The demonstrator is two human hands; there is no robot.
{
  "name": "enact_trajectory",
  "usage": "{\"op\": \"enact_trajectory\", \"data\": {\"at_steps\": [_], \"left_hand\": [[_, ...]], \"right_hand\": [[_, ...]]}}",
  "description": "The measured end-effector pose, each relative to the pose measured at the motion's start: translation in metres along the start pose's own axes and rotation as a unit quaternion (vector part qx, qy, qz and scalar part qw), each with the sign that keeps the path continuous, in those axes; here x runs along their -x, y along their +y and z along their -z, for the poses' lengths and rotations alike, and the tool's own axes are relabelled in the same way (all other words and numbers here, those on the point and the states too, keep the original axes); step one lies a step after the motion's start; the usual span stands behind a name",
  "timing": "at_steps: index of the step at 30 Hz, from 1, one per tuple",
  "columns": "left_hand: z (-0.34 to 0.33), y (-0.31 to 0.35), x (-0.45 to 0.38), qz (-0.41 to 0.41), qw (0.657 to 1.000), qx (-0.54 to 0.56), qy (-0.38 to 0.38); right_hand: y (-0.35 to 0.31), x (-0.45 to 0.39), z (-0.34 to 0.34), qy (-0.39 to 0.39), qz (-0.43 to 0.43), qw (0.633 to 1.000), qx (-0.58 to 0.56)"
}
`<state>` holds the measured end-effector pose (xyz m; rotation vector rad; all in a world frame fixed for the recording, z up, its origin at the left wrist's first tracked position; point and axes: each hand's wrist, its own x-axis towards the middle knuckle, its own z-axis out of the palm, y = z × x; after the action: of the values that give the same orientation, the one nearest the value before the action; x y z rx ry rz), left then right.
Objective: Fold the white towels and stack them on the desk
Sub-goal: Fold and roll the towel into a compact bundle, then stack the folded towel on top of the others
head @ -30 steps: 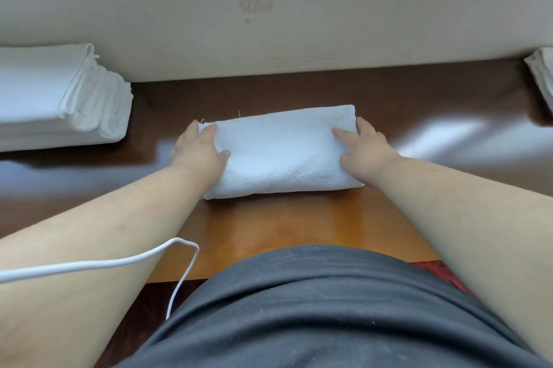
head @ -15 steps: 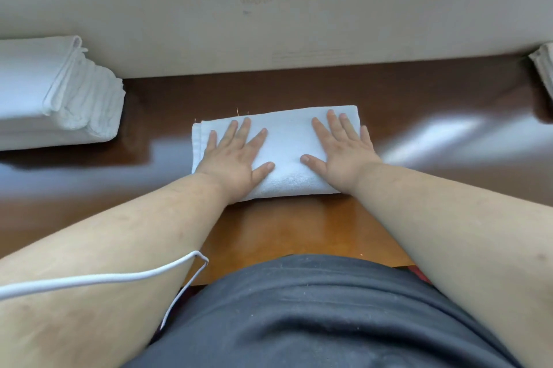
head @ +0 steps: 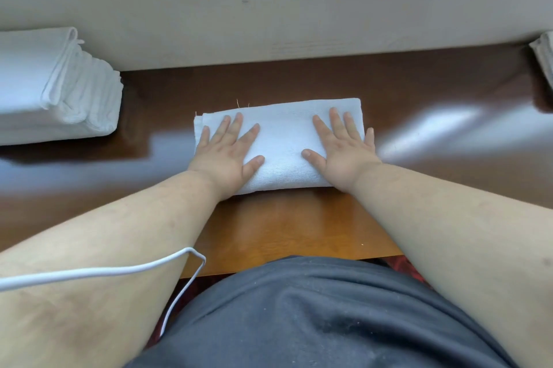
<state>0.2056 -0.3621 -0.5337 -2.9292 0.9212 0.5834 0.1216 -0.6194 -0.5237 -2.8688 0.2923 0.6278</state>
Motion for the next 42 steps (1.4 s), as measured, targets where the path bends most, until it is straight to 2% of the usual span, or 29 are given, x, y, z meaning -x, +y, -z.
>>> {"op": "enact_trajectory", "data": {"at_steps": [5, 7, 8, 9, 11, 12, 14, 16, 18, 19, 21, 23, 26, 30, 33, 36, 38, 42], "left_hand": [[0.005, -0.007, -0.001, 0.030, 0.998, 0.048, -0.040], [0.007, -0.004, 0.001, 0.092, 0.991, 0.095, -0.012], [0.007, -0.002, 0.003, 0.159, 0.975, 0.150, 0.024], [0.006, -0.001, 0.005, 0.239, 0.944, 0.221, 0.062], [0.005, 0.000, 0.006, 0.372, 0.858, 0.341, 0.096], [0.005, -0.001, 0.006, 0.412, 0.826, 0.374, 0.085], [0.008, -0.008, 0.003, 0.461, 0.779, 0.424, 0.030], [0.019, -0.015, 0.003, 0.482, 0.726, 0.490, -0.025], [0.028, -0.020, 0.005, 0.466, 0.682, 0.557, -0.081], [0.031, -0.021, 0.008, 0.452, 0.665, 0.584, -0.114], [0.036, -0.021, 0.013, 0.425, 0.658, 0.601, -0.158], [0.046, -0.020, 0.019, 0.403, 0.653, 0.620, -0.164], [0.072, -0.023, 0.031, 0.387, 0.635, 0.655, -0.138], [0.119, -0.030, 0.053, 0.368, 0.658, 0.653, -0.068], [0.148, -0.030, 0.076, 0.366, 0.662, 0.655, -0.003], [0.172, -0.025, 0.103, 0.368, 0.652, 0.660, 0.061], [0.185, -0.022, 0.120, 0.361, 0.644, 0.667, 0.103], [0.214, -0.016, 0.151, 0.363, 0.640, 0.663, 0.139]], "right_hand": [[0.001, 0.001, 0.003, -0.022, -0.005, 0.999, -0.038], [0.006, -0.001, 0.006, 0.015, -0.026, 0.993, -0.111], [0.010, -0.002, 0.007, 0.051, -0.060, 0.982, -0.173], [0.014, -0.003, 0.008, 0.084, -0.106, 0.961, -0.243], [0.022, -0.004, 0.008, 0.110, -0.194, 0.898, -0.379], [0.024, -0.003, 0.009, 0.101, -0.231, 0.873, -0.419], [0.030, -0.003, 0.015, 0.042, -0.292, 0.851, -0.434], [0.037, -0.004, 0.022, -0.019, -0.323, 0.811, -0.487], [0.042, -0.003, 0.026, -0.084, -0.328, 0.745, -0.575], [0.041, 0.003, 0.030, -0.116, -0.332, 0.724, -0.593], [0.040, 0.013, 0.036, -0.147, -0.328, 0.703, -0.614], [0.041, 0.020, 0.047, -0.128, -0.304, 0.689, -0.645], [0.039, 0.026, 0.073, -0.074, -0.241, 0.711, -0.657], [0.027, 0.031, 0.111, 0.002, -0.157, 0.751, -0.642], [0.014, 0.040, 0.140, 0.045, -0.092, 0.762, -0.639], [0.000, 0.051, 0.170, 0.045, -0.011, 0.765, -0.643], [-0.008, 0.063, 0.190, 0.052, 0.028, 0.785, -0.616], [-0.021, 0.091, 0.226, 0.072, 0.048, 0.814, -0.575]]}}
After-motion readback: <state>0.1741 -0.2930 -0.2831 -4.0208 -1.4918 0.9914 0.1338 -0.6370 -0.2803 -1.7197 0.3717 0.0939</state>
